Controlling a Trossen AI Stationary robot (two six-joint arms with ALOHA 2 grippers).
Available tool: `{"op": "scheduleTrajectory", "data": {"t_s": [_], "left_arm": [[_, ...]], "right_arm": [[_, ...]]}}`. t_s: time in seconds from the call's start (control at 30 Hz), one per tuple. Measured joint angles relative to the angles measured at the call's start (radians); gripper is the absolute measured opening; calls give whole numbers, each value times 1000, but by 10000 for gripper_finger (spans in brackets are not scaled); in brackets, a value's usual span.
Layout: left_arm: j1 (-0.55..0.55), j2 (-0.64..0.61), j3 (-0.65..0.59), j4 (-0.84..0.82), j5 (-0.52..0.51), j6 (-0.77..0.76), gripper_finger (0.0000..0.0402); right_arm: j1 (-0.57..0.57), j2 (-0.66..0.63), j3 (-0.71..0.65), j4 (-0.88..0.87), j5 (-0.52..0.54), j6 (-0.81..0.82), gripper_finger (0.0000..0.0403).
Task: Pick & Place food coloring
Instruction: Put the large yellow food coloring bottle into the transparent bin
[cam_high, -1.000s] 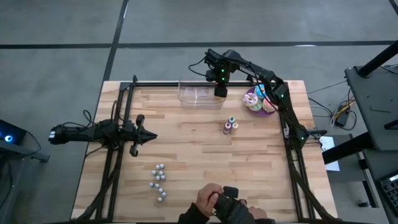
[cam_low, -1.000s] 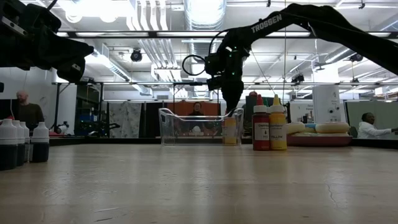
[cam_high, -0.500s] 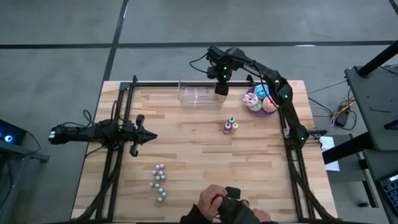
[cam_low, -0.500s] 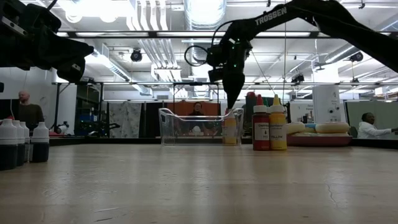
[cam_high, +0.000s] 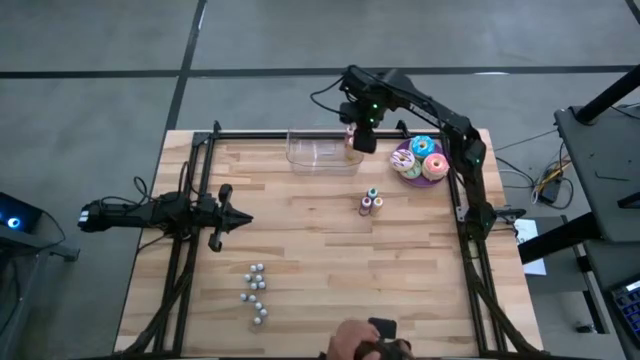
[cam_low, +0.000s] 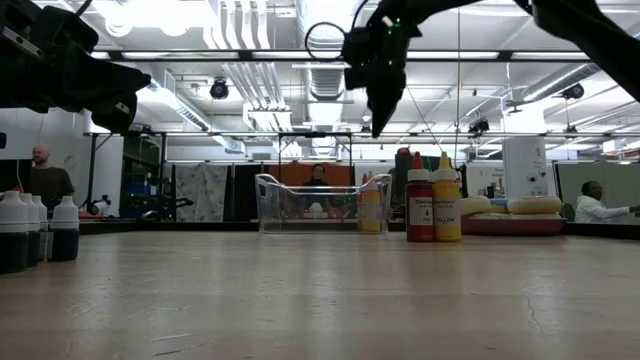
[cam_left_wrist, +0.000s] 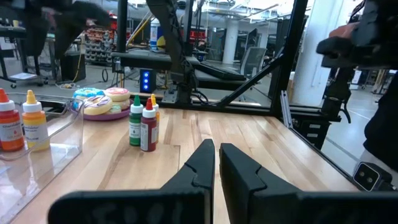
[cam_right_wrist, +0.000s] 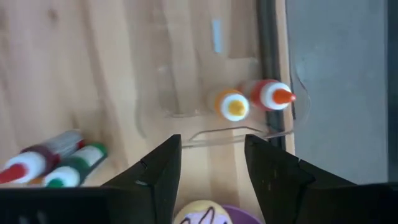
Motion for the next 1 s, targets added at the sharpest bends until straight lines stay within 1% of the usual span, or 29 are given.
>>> {"op": "scheduleTrajectory", "data": {"t_s": [0.13,0.27,0.6,0.8,1.0], "left_arm": [[0,0,0,0,0,0,0],[0,0,0,0,0,0,0],[0,0,0,0,0,0,0],[0,0,0,0,0,0,0],[0,0,0,0,0,0,0]], "right_arm": [[18,-39,-29,-3,-73,-8,168],[38,-101,-106,1,-87,-13,168],[96,-357,-476,163,-85,-24,159],[152,-498,-646,228,-85,62,152],[216,-589,-727,235,-85,181,145]]}}
